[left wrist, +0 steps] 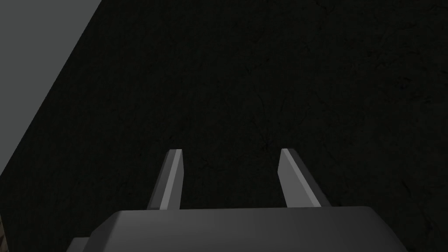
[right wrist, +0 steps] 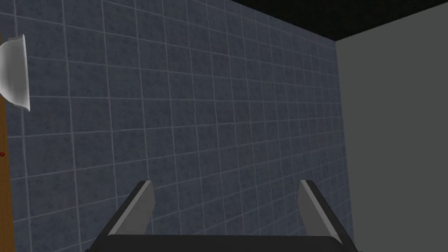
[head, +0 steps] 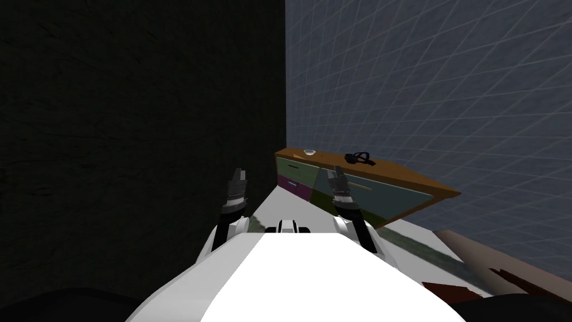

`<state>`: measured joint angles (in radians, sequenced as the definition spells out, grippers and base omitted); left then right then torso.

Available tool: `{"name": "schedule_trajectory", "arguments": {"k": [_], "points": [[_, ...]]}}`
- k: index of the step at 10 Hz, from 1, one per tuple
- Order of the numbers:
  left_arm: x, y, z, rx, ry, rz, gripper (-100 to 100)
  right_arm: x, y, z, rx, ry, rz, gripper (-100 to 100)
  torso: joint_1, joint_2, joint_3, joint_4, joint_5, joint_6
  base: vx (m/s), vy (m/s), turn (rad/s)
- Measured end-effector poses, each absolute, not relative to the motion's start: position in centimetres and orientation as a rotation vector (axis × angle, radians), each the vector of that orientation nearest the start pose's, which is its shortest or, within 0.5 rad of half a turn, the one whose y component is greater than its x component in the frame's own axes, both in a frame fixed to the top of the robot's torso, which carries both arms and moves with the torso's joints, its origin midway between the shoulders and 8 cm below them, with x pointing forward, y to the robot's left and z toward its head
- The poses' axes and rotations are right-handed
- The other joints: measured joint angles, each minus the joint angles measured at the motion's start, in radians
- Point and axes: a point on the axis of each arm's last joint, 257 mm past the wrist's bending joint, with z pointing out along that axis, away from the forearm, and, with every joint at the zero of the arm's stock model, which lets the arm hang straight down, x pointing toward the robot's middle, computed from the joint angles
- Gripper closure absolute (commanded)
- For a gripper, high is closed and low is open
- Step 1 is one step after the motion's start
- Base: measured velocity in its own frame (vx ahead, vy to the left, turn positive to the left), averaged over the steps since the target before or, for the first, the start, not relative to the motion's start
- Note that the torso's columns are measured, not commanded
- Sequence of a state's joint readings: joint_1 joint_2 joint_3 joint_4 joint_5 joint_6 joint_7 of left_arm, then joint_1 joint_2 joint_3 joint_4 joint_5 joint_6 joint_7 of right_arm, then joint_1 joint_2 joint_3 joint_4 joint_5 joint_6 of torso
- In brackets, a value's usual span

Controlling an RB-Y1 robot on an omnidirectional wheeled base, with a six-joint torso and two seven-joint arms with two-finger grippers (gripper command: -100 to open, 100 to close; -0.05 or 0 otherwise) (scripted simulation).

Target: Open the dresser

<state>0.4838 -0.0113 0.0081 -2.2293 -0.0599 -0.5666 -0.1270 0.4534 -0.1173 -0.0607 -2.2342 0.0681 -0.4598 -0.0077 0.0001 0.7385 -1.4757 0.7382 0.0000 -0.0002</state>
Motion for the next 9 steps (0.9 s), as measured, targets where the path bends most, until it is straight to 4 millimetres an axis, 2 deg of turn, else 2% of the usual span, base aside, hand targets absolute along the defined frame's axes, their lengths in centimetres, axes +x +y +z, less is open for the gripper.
{"name": "schedule_trajectory", "arguments": {"k": [1, 5, 9], "points": [[34.4, 27.3, 1.9, -0.554, 0.646, -1.153, 0, 37.2, -28.5, 0.0, 0.558, 0.815, 1.146, -100, -0.001, -0.001, -0.001, 0.000, 0.000, 0.000, 0.045, -0.020, 0.132], [34.4, 27.3, 1.9, -0.554, 0.646, -1.152, 0, 39.6, -29.7, -3.1, 0.545, 0.957, 0.944, -100, 0.000, 0.000, 0.000, 0.000, 0.000, 0.001, 0.053, -0.020, 0.218], [34.4, 27.3, 1.9, -0.554, 0.646, -1.152, 0, 41.5, -31.3, -6.5, 0.530, 1.079, 0.747, -100, 0.000, 0.000, 0.000, 0.000, 0.000, 0.001, 0.045, -0.020, 0.176]]}}
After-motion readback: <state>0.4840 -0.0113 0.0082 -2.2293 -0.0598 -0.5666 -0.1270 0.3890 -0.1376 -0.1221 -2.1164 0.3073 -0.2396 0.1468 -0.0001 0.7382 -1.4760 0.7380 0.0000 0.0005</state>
